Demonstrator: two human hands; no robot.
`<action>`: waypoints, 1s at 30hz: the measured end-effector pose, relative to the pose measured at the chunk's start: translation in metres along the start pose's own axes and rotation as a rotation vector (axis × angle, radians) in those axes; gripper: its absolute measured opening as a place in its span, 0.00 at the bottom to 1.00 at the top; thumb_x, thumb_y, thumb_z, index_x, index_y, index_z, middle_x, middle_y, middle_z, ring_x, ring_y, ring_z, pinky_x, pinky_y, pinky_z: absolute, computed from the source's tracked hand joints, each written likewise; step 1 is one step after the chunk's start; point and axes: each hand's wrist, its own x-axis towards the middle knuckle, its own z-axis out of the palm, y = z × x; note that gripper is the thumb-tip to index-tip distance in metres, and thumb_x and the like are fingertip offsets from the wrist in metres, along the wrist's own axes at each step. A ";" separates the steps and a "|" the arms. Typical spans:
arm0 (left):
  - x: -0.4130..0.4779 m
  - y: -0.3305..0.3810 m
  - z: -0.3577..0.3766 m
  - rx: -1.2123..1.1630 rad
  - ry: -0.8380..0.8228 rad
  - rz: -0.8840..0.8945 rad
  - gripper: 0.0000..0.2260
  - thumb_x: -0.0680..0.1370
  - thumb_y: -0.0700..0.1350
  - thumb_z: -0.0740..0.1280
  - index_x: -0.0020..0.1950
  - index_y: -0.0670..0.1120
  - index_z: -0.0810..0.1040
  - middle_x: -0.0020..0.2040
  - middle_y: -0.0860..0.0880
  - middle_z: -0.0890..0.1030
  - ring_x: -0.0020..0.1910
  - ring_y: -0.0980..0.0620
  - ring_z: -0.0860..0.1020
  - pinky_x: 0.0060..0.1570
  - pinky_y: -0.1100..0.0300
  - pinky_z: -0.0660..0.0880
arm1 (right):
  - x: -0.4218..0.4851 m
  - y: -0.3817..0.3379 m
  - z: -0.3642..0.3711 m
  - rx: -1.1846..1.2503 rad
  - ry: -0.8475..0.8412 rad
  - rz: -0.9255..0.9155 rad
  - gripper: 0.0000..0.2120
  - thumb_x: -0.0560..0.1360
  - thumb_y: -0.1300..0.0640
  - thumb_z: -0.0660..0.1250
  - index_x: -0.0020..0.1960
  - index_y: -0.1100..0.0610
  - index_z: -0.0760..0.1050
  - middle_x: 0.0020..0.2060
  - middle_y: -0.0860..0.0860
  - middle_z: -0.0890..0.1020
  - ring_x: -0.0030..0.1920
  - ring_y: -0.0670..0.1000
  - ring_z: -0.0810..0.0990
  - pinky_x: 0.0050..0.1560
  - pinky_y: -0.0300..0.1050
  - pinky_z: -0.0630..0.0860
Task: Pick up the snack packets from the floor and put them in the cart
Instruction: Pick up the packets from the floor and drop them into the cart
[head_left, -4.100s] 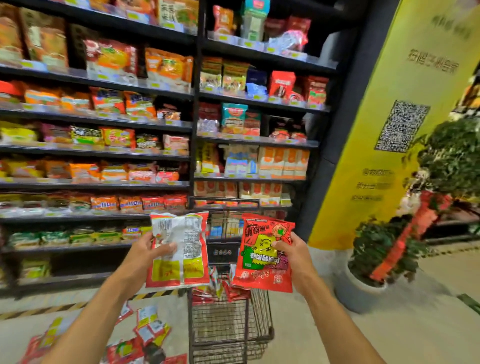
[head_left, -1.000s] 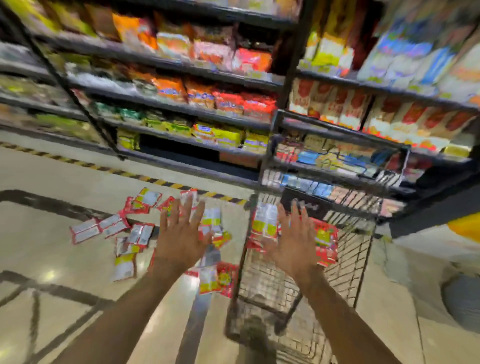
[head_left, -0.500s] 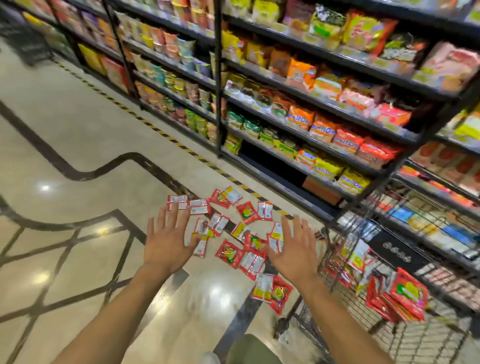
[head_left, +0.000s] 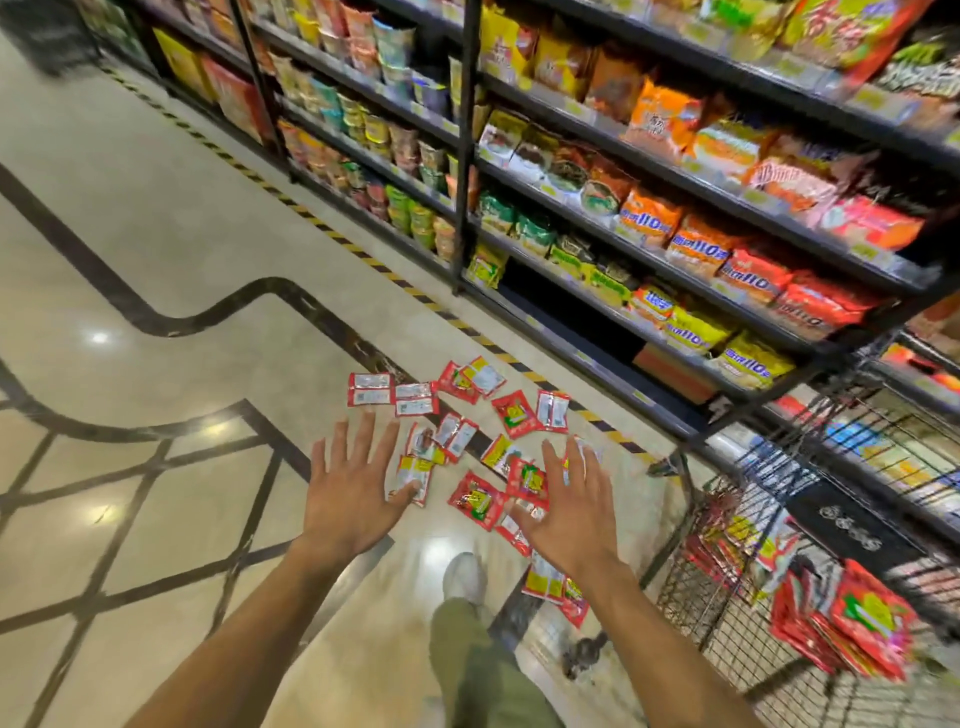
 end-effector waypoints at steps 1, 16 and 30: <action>0.012 0.000 0.003 0.006 -0.016 0.003 0.39 0.78 0.75 0.46 0.85 0.57 0.47 0.86 0.48 0.46 0.84 0.38 0.46 0.80 0.36 0.46 | 0.011 0.001 0.004 0.004 -0.011 0.004 0.47 0.74 0.23 0.52 0.85 0.46 0.44 0.85 0.55 0.44 0.84 0.59 0.39 0.82 0.63 0.45; 0.217 0.000 0.122 0.033 -0.233 0.069 0.39 0.78 0.74 0.43 0.85 0.57 0.47 0.85 0.48 0.47 0.84 0.37 0.48 0.79 0.33 0.51 | 0.212 0.024 0.126 0.097 -0.027 0.003 0.45 0.74 0.26 0.59 0.80 0.56 0.65 0.79 0.62 0.66 0.79 0.66 0.64 0.72 0.71 0.68; 0.348 -0.046 0.405 0.098 -0.487 0.088 0.39 0.78 0.73 0.44 0.84 0.57 0.39 0.85 0.48 0.39 0.84 0.39 0.42 0.81 0.37 0.43 | 0.334 0.069 0.407 0.155 -0.191 0.163 0.48 0.74 0.25 0.57 0.83 0.51 0.50 0.83 0.59 0.56 0.83 0.64 0.54 0.79 0.65 0.58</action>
